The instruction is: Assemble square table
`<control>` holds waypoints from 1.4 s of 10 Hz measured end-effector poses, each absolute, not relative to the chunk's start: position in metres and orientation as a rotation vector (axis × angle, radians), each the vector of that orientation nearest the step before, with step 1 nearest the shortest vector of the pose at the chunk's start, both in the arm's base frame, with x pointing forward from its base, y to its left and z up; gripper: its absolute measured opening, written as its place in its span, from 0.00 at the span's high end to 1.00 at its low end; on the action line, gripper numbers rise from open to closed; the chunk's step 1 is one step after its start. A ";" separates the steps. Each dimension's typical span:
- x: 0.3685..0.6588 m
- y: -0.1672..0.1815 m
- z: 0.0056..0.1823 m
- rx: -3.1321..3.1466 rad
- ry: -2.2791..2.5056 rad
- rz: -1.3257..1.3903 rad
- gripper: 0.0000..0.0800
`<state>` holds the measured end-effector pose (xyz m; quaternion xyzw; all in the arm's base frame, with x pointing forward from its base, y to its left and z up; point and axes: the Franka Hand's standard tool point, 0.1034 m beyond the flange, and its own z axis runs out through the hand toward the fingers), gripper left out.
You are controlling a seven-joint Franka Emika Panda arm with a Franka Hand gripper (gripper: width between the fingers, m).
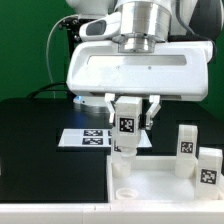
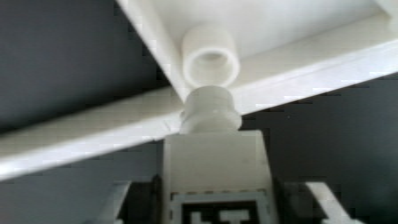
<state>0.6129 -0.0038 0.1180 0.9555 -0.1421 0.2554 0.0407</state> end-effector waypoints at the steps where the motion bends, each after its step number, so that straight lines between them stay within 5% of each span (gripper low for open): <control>1: 0.614 -0.014 0.116 2.926 -0.391 0.780 0.65; 14: 0.619 0.008 0.077 2.939 -0.476 0.750 0.65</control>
Offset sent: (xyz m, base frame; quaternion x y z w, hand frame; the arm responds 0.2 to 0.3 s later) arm 0.0000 0.0000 0.0000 0.0000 0.0000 0.0000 1.0000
